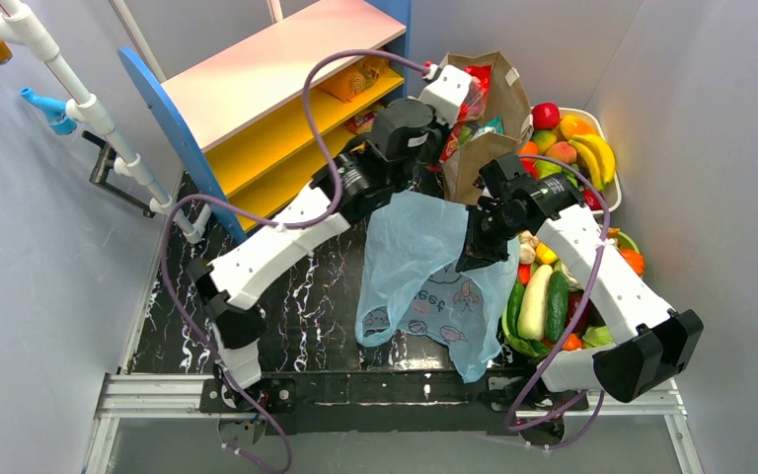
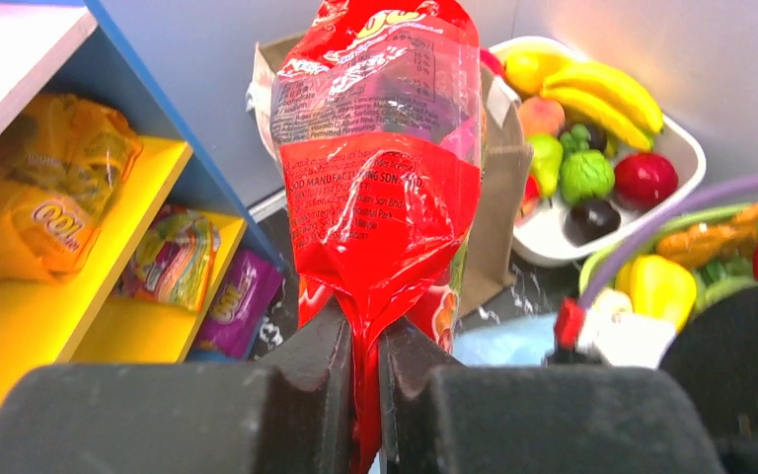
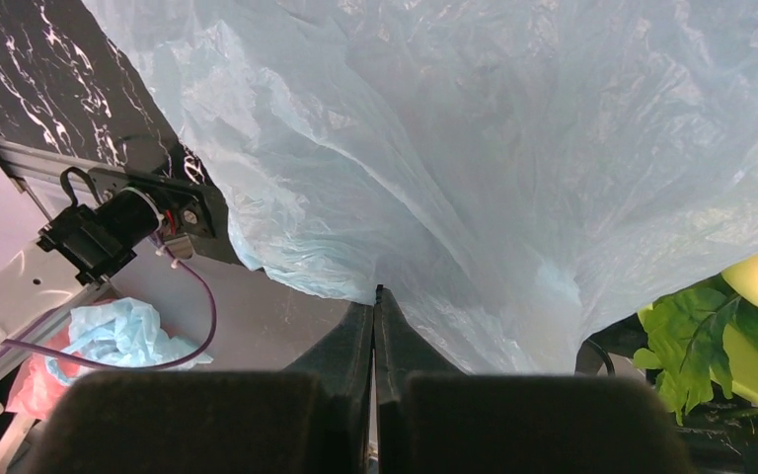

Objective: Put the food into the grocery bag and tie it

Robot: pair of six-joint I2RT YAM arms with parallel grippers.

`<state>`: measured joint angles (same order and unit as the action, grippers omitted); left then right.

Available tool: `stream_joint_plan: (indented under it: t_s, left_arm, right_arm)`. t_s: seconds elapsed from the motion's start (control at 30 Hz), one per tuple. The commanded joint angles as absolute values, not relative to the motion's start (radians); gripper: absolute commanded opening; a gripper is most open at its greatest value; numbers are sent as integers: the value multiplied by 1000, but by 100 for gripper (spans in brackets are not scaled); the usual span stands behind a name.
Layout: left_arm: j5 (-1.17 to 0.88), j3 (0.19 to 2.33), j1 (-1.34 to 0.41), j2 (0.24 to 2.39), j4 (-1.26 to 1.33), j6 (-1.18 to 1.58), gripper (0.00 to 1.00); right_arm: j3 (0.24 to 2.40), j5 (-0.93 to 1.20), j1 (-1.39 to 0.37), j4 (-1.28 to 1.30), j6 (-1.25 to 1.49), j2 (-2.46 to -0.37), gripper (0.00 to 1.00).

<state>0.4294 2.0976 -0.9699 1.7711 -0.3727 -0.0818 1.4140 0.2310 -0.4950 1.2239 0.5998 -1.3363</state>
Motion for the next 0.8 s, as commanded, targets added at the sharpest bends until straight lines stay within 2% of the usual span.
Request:
stream_joint_plan:
  t_s: [0.0,0.2,0.4,0.6,0.77]
  left_arm:
    - [534,2261,-956,1842,-169,-77,0]
    - [530,2453,-920,2023,-84,-24,0]
    - [484,2335,-879,2057,247,39,0]
    - [446,2489,-849,2215,320,31,0]
    - [382,2503,-823,2272,386,25,0]
  right_arm:
    - [1405,226,-496,1214,582,-1303,1]
    - [1412,213,-495,1220,560,-1302,1]
    - [1415,200,-496,1233,542,-1299,1]
    - [1416,183,-496,1232,538,-1285,1]
    - [1429,167,-495,1240,529,-1291,1]
